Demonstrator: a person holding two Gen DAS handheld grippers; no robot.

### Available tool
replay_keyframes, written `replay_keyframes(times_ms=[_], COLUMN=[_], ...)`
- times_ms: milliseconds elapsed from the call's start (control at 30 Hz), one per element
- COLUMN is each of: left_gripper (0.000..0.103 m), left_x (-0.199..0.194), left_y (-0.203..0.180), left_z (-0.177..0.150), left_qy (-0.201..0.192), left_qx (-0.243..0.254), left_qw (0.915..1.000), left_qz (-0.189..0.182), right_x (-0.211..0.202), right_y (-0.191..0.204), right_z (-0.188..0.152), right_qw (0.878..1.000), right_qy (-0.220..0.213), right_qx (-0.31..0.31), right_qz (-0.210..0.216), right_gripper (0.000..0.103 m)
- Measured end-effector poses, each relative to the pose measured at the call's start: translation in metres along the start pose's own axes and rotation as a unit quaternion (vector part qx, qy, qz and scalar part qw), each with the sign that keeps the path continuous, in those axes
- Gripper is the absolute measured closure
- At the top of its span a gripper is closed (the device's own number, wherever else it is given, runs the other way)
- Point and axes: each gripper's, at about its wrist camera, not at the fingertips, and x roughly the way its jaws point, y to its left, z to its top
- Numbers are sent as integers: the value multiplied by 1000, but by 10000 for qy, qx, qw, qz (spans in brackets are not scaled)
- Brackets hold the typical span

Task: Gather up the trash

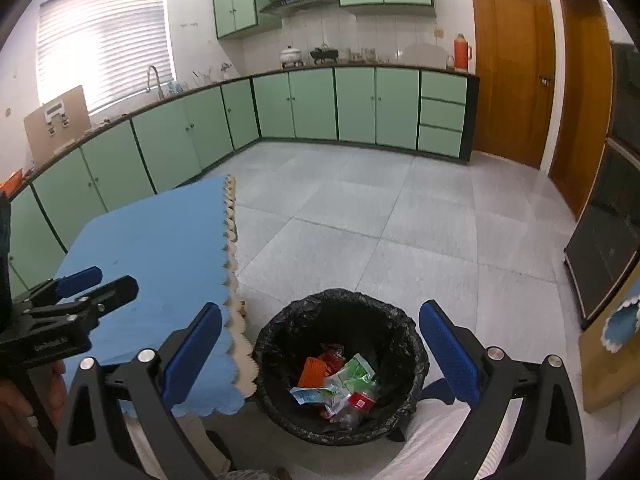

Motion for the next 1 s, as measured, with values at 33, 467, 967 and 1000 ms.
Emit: replay_keyframes(times_ms=[33,467,967,1000], left_gripper=[13,13,13,13], left_x=[-7,-69,-102,-102], left_y=[0,-11,-10,-12], left_z=[-1,-4,-12,-12], left_qy=[-49,-544,-889,-905], left_qx=[-16,138,149,154], left_qw=[10000,9982,9954,9952], left_qz=[3,222,317,328], right_x=[-7,-49,-82,-84], right_y=[4,5,19,20], right_z=[0,-8,-14,-14], right_qw=[10000,9996,9977,9976], right_qy=[-32,-226,-667,-682], right_qx=[-24,159,-58,-68], right_qz=[-30,13,-36,-35], right_gripper=[6,6,6,6])
